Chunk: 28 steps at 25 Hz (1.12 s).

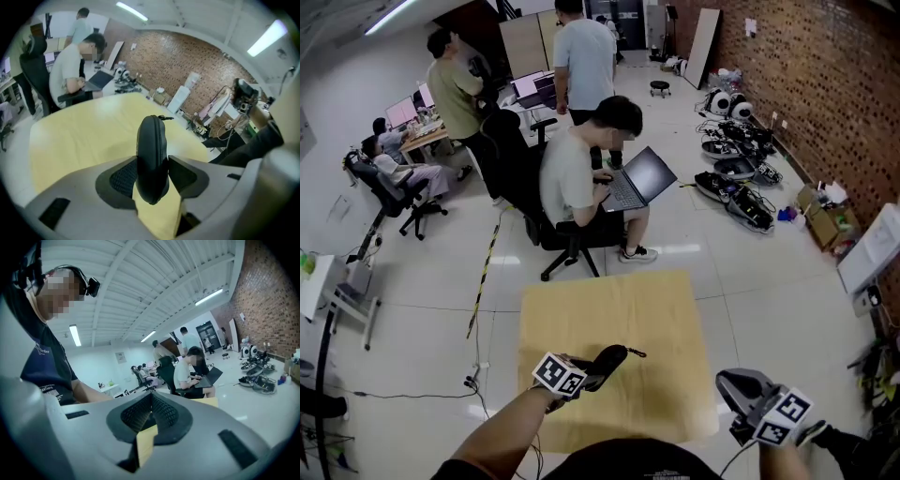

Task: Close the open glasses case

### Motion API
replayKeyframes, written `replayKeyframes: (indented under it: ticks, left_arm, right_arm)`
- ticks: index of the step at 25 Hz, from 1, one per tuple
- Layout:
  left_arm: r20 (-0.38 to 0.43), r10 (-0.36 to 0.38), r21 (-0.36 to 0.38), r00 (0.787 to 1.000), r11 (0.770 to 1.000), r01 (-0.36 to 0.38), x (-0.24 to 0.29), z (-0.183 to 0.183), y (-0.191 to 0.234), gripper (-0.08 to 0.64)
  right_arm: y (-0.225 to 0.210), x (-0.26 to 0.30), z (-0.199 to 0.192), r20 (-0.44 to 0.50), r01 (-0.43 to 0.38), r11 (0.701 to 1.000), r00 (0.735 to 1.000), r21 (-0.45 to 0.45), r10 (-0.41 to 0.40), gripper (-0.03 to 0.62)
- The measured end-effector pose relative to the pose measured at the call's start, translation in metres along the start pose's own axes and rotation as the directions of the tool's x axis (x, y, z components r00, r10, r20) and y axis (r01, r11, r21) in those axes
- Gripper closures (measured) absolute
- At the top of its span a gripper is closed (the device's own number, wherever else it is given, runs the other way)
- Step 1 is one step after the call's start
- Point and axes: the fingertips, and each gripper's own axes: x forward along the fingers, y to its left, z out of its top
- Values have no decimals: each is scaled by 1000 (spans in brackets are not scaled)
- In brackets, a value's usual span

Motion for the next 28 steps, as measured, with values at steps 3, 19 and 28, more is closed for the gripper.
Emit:
replayKeyframes:
  ticks: [3,19,28]
  left_arm:
    - [194,-45,198,980,980,6,-44,30,-35,345]
    - [657,-276,658,702,664,-355,-246,100,-209,345]
    - [633,-413,733,654,593,-334,-279,96,-246,345]
  right_arm:
    - [16,13,4,-20,-41,998,999,-46,40,604]
    - [124,64,109,103,-536,844,840,-3,533,537]
    - [171,38,133,210,-846,507,532,164,820,537]
